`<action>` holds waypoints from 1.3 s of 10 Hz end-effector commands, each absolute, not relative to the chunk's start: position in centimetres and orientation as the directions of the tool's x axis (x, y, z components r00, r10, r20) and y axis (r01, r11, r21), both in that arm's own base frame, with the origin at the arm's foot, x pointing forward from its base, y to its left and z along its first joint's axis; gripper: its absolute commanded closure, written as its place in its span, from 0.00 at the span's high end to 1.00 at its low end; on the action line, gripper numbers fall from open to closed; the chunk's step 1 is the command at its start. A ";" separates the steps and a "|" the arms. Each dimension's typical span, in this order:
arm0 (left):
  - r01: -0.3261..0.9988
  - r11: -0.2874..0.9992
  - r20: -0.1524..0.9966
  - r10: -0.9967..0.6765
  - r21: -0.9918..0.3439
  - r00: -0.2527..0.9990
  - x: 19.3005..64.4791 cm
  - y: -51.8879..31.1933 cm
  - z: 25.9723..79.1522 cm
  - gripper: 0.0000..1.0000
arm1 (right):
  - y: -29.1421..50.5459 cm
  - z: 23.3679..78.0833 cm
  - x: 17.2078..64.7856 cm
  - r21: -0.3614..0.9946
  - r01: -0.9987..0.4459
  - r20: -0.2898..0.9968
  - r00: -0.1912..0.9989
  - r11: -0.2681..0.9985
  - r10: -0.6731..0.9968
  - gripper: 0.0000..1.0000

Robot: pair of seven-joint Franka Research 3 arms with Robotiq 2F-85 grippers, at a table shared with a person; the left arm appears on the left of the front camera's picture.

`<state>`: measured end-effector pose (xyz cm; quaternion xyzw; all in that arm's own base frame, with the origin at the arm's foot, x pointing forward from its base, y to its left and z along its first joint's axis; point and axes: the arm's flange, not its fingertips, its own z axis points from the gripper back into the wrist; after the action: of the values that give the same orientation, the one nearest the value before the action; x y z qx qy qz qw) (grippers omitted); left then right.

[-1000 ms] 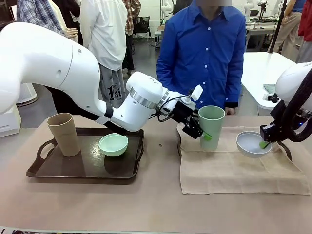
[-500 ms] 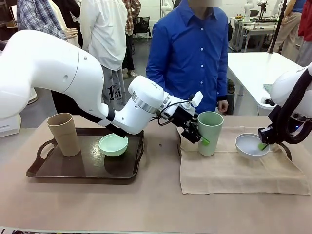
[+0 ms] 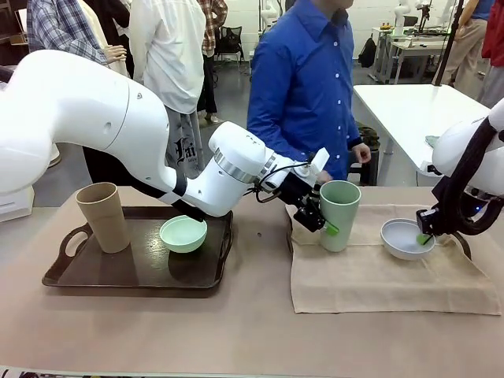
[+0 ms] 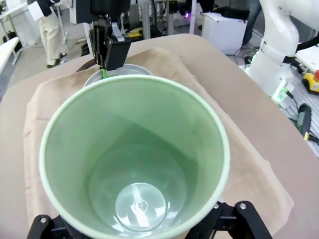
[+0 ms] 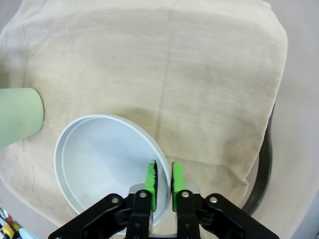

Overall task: Set up a tray with a mat and arrange the tableware.
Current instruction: Place the Picnic Bowl and Reusable plastic cup back onto the Handle tray in front of the human's position.

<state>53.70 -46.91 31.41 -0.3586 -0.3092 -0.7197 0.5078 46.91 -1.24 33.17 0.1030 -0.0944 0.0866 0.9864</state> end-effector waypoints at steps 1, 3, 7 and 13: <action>0.958 -0.279 0.818 -0.533 0.072 -0.217 53.6 -47.2 32.0 1.00 | -1.7 32.7 47.4 0.178 -0.195 0.225 0.962 0.965 0.153 1.00; 0.962 -0.266 0.808 -0.552 0.064 -0.207 53.3 -46.7 32.3 1.00 | -1.6 33.3 46.8 0.059 -0.163 0.195 0.969 0.985 0.148 1.00; 0.979 -0.204 0.766 -0.630 -0.002 -0.130 53.0 -44.5 32.9 1.00 | -2.0 39.1 43.4 -0.085 -0.162 0.212 0.961 0.983 0.177 1.00; 0.980 0.095 0.424 -0.891 -0.174 0.162 50.5 -38.5 38.6 1.00 | -3.8 46.9 38.1 -0.087 -0.165 0.243 0.953 0.982 0.182 1.00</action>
<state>51.94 -39.33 34.89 -0.2319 -0.1435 -0.6570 0.7028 39.13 -3.40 46.42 -0.0263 -0.1283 0.0832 0.9879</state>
